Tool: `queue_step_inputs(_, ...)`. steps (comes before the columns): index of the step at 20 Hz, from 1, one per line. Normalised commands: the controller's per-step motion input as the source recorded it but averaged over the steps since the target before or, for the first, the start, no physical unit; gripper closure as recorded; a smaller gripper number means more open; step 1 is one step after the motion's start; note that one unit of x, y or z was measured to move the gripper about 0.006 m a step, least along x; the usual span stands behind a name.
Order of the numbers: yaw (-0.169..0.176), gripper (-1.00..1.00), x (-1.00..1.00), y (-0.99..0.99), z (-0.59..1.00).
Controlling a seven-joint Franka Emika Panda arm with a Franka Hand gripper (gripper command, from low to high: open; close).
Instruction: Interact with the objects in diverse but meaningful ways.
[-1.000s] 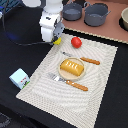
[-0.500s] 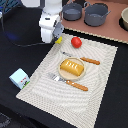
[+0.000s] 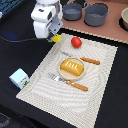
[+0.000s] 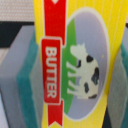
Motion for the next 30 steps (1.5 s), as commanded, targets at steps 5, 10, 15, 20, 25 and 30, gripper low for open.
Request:
queue_step_inputs(5, -0.036, 1.0, 0.5, -0.75, 0.65)
queue_step_inputs(10, -0.03, 1.0, 0.46, -0.76, 0.2)
queue_step_inputs(15, -0.017, 1.0, 0.25, -0.61, -0.12)
queue_step_inputs(20, 0.0, 1.0, 0.07, -0.42, -0.35)
queue_step_inputs(25, 0.028, 1.0, 0.16, -0.03, -0.27)
queue_step_inputs(30, 0.044, -1.0, 0.08, 0.04, -0.28)
